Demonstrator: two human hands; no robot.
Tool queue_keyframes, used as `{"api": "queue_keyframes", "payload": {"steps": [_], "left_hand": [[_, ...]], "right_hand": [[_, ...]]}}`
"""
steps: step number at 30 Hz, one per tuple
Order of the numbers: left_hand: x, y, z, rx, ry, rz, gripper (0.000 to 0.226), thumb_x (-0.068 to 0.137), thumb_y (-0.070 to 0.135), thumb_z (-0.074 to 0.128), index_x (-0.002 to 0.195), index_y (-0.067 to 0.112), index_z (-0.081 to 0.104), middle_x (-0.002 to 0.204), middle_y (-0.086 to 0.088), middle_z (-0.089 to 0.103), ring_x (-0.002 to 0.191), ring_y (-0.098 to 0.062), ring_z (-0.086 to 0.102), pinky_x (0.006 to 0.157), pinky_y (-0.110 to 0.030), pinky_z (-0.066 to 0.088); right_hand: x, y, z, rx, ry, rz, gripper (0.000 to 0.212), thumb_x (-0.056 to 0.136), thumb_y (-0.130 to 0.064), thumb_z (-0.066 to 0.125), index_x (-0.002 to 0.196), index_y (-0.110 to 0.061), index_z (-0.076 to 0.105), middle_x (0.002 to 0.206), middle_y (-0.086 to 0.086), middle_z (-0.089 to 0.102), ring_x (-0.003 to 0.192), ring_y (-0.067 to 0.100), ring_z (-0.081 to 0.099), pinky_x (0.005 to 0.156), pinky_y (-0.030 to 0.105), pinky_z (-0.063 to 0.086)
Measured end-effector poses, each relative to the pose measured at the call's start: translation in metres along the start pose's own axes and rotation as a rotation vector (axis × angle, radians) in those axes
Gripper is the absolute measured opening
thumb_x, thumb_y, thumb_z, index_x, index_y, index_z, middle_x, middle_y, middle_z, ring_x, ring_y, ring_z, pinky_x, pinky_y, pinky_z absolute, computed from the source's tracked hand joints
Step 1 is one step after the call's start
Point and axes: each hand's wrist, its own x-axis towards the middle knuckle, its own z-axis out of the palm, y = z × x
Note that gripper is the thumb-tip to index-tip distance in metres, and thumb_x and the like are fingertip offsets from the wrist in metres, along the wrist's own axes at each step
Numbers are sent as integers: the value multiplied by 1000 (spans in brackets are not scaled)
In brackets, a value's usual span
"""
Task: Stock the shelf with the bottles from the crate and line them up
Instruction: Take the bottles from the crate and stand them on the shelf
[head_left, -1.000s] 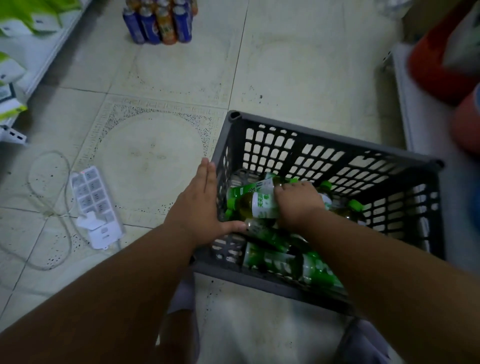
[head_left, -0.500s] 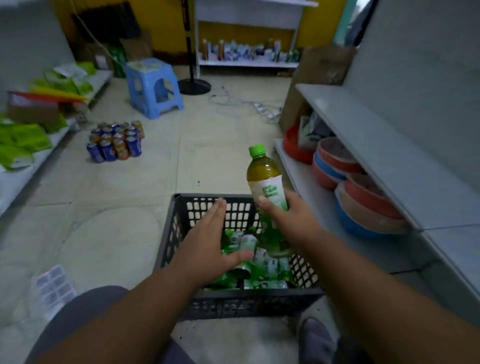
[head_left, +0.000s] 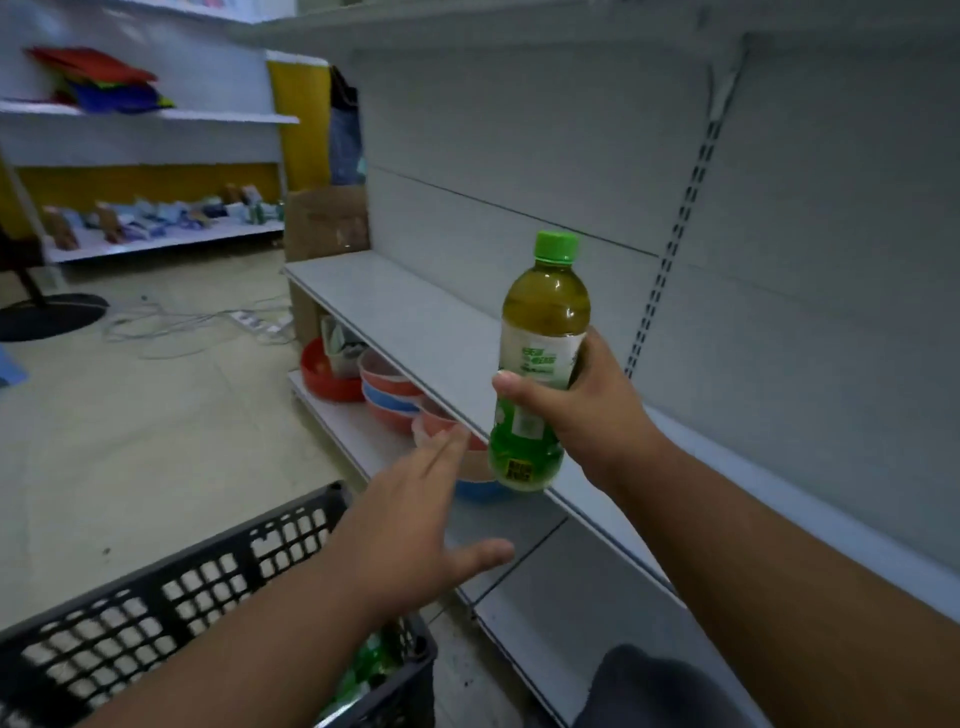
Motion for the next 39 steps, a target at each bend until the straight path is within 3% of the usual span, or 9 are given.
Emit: {"api": "queue_keyframes", "payload": {"steps": [7,14,18,23,29,34,37,39], "left_hand": [[136,19,80,48,-140,231,105,80,79,46,155,29,-6,163,11,-3,148,-10,6,108,-23,4],[208,29,156,-41,-204,290,101,83,73,49,156,21,3,163,4,10,148,-12,12,114,-25,12],[222,35,194,-25,-202,244,103,84,72,46,156,15,0,164,-3,6,149,-16,5,117,-28,6],[224,33,219,116,-223,287,104,84,77,29,155,9,-5,164,-7,-4,150,-18,-8,121,-36,-4],[223,32,223,168,-223,295,104,81,78,21,155,10,-3,163,-9,-7,150,-20,-8,121,-38,-3],[224,30,226,194,-221,293,108,74,80,8,155,10,-4,163,-8,-8,149,-20,-9,121,-37,-4],[224,29,226,197,-222,296,103,82,79,20,155,10,-5,163,-8,-9,149,-19,-10,121,-37,-3],[224,28,226,199,-218,295,103,82,79,20,155,11,-4,163,-8,-8,150,-20,-9,121,-37,-3]], "right_hand": [[62,68,-75,-89,313,92,57,71,-35,88,117,-30,54,101,-8,71,90,11,72,85,42,60],[95,125,-117,-126,505,165,55,67,-29,90,110,-30,55,97,-6,72,86,11,72,80,43,62],[108,149,-126,-230,533,197,56,64,-31,91,104,-33,52,95,-8,69,86,10,69,81,43,60],[115,177,-131,-300,608,242,73,42,-61,80,106,-37,55,108,-4,66,95,16,68,86,45,58],[136,174,-145,-424,614,238,52,71,-30,87,109,-29,51,103,-10,66,95,17,67,86,40,57],[155,176,-156,-562,650,237,58,75,-31,85,117,-16,49,112,1,65,103,26,64,89,46,54],[160,179,-153,-680,697,219,63,75,-35,84,120,-10,49,123,8,54,109,27,56,93,38,49],[161,179,-149,-700,718,227,63,75,-36,84,119,-9,47,122,9,53,107,26,55,87,34,45]]}}
